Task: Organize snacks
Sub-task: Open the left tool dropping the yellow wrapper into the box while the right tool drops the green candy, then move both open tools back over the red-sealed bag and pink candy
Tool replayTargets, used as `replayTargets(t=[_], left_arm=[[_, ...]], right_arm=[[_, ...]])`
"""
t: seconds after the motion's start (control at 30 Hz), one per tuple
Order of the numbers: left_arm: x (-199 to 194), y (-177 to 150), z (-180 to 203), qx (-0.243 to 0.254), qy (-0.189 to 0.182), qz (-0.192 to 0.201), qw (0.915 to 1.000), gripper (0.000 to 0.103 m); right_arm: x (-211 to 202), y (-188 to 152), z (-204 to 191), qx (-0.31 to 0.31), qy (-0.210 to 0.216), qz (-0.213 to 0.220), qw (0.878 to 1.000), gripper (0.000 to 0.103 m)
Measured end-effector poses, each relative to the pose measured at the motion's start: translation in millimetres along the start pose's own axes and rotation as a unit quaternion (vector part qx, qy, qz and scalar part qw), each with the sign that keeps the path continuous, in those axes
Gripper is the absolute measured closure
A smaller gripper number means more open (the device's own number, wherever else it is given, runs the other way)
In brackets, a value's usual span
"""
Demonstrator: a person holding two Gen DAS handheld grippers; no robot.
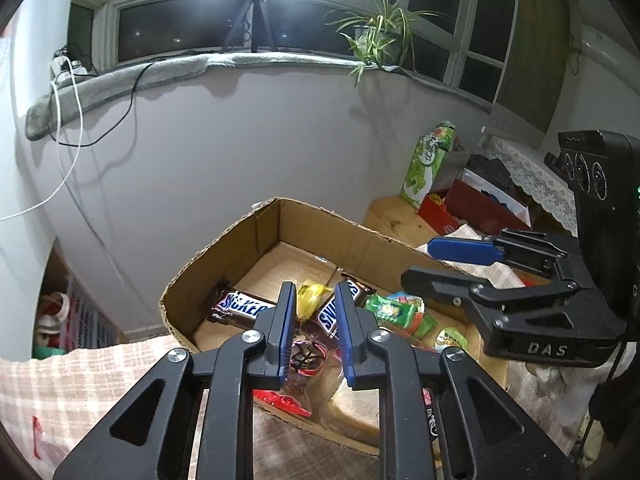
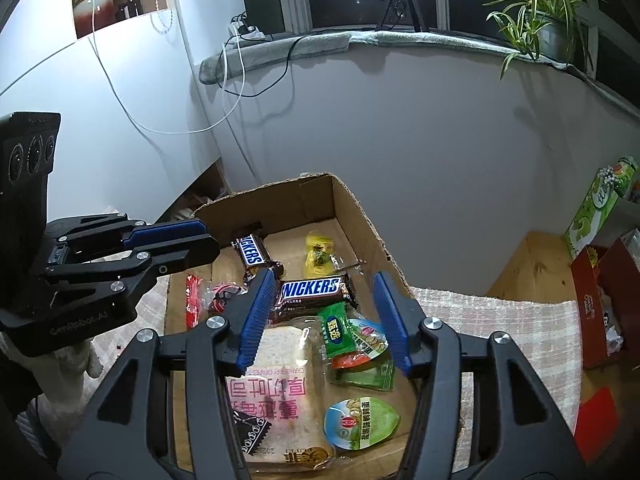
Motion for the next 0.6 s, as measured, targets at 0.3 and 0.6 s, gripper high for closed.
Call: replayTargets(t=[0.3,0.6], left_arm=[[-10.1,0.8,0.6,0.0,0.003,0.005,1.0,0.084],[-35.2,-1.7,1.1,0.003,0.016,0.018,0.9997,0.074]], right_arm=[[-9.9,-3.4,-8.1,-0.004,-0.006,0.004,1.0,0.043],[-28.3,-10.3,-30.4,-0.014,-0.006,0.008,1.0,0.033]])
Point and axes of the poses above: each gripper's, at about its wrist camera, not at the fingertips, and x roughly the way its jaws point, z to its right, y to its top, the point moved 3 cm from there along x, roughly the way its jaws point, and after that the axes turned 9 degrees about x, right-handed, at the moved point
